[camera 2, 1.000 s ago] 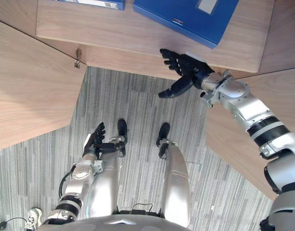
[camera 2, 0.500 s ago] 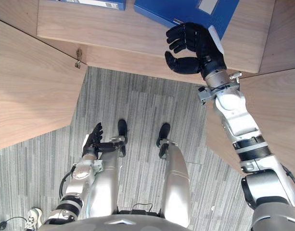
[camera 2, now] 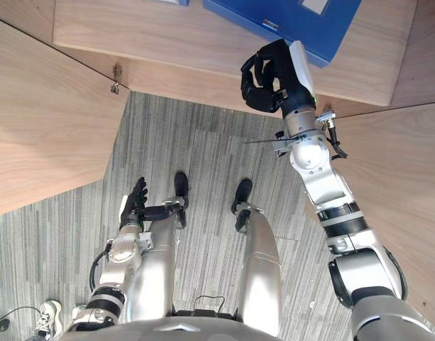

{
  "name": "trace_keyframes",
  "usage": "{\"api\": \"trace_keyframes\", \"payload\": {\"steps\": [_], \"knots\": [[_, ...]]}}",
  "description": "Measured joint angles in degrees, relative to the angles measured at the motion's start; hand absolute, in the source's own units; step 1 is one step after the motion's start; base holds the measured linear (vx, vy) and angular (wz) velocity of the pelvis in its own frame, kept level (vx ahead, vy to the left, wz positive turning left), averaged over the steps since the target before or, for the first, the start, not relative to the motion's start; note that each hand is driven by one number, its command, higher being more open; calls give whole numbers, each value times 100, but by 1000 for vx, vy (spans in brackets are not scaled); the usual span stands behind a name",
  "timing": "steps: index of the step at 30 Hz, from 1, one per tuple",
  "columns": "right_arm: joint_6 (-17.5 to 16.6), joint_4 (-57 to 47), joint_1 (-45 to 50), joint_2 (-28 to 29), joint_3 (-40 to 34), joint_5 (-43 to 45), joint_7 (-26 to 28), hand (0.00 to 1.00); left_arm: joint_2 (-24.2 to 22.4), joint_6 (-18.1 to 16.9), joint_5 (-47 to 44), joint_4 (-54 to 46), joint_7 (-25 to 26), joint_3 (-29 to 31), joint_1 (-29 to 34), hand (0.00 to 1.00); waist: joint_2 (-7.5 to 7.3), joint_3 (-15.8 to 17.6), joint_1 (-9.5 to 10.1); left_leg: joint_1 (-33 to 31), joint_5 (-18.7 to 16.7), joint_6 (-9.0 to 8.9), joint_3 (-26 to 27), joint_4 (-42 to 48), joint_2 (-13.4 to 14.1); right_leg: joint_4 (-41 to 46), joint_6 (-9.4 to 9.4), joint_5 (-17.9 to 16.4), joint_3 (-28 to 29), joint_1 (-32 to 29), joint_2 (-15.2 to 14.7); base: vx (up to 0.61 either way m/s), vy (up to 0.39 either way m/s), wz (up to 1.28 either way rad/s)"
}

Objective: Walk over to the cabinet, pick up the folder, carry it to the office cabinet, place the folder inside the office cabinet, then close the office cabinet door

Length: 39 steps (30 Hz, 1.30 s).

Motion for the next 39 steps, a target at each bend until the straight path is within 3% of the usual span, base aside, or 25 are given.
{"api": "trace_keyframes", "payload": {"steps": [14, 23, 30, 35, 39], "knots": [[406, 1191, -1264, 131, -659, -197, -602, 0, -56, 1, -82, 9, 260, 181, -104, 100, 82, 22, 85, -565, -2, 33, -157, 239, -93, 191, 0, -2, -116, -418, -120, -25, 1, 5], [754, 2213, -1881, 132, -677, -546, -749, 0, -120, -2, -255, 59, 401, 191, -241, 100, 97, 22, 103, -668, 7, 46, -190, 248, -151, 189, 0, -2, -160, -475, -181, -7, 3, 3], [820, 2556, -2297, 131, -782, -596, -888, 0, -191, -4, -339, 69, 524, 191, -252, 100, 189, 16, 85, -734, 19, 63, -190, 242, -183, 187, 9, 5, -163, -548, -214, 0, 0, 0], [840, 2711, -2419, 134, -863, -461, -906, 0, -235, -4, -349, 68, 548, 193, -257, 100, 232, 15, 83, -733, 30, 69, -189, 253, -185, 196, 14, 14, -158, -551, -217, 0, 0, 0], [857, 2823, -2448, 135, -1115, 316, -1000, 0, -245, -1, -363, 67, 544, 194, -257, 100, 232, 15, 75, -692, 34, 72, -176, 310, -186, 228, 15, 19, -140, -513, -225, 0, 0, 0]]}}
